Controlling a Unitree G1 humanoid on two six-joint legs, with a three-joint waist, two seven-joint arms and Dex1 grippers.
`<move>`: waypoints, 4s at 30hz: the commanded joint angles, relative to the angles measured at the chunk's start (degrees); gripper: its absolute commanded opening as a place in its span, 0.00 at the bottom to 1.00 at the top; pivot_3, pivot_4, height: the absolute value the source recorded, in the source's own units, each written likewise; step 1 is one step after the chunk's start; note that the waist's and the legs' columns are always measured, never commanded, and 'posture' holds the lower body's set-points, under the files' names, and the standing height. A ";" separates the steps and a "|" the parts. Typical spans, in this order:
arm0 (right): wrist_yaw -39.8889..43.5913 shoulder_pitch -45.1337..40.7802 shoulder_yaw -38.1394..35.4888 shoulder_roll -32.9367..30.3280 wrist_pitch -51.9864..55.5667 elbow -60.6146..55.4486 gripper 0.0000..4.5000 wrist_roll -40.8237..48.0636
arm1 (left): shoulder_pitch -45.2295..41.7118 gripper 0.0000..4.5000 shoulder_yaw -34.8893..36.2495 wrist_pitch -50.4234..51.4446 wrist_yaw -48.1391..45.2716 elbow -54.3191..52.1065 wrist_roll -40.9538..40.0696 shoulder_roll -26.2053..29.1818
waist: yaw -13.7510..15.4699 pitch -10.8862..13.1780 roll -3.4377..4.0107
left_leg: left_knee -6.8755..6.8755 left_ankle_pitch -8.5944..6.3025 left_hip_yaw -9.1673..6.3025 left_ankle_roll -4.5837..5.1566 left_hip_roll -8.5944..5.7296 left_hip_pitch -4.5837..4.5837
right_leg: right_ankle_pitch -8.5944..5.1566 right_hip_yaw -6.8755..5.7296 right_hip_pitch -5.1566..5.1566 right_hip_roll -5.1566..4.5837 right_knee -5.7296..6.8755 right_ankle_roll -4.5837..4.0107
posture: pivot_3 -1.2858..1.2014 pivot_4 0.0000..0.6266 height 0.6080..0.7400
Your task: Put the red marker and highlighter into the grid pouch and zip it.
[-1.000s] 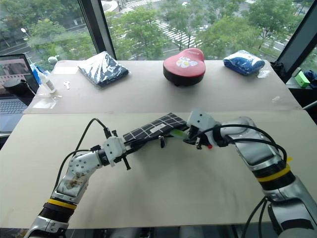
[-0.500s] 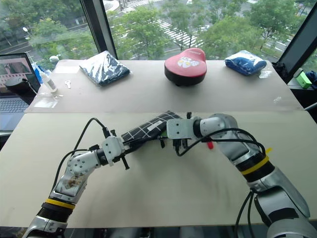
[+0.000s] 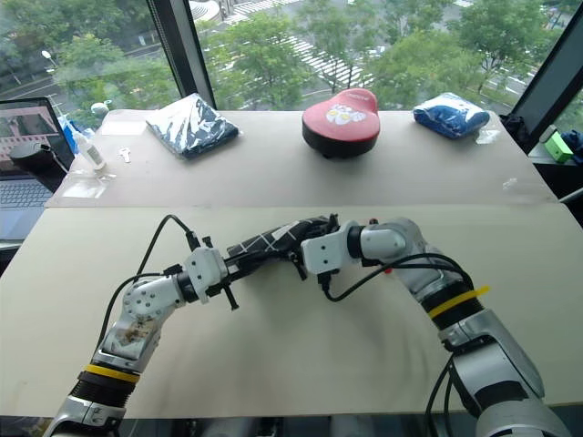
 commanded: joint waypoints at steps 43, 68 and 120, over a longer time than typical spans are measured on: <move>-21.79 11.35 -27.53 -0.88 72.47 -13.22 0.80 29.70 | -2.76 0.00 -0.26 -0.93 -0.68 -0.04 -1.19 -1.25 | 0.11 -0.02 -0.04 | 0.04 -0.28 0.11 0.50 0.04 -0.06 | 0.03 0.05 -0.03 -0.11 0.02 -0.04 | 0.52 0.24 1.00; -14.90 4.50 -32.27 -6.17 55.71 -5.75 0.11 26.81 | -2.48 0.00 -0.13 -0.45 -0.15 -1.12 -1.36 -1.47 | 0.08 -0.02 -0.03 | 0.06 -0.27 0.13 0.51 0.01 0.03 | 0.02 0.03 0.08 -0.05 0.00 -0.03 | 0.52 0.24 1.00; 12.23 5.60 -10.81 -16.19 31.18 -21.38 0.11 8.67 | -3.19 0.00 -0.97 -1.33 -0.34 -0.13 -0.27 -2.00 | 0.20 0.02 -0.07 | 0.16 -0.20 0.09 0.33 0.08 -0.02 | 0.01 0.04 0.02 -0.11 -0.01 -0.01 | 0.52 0.24 1.00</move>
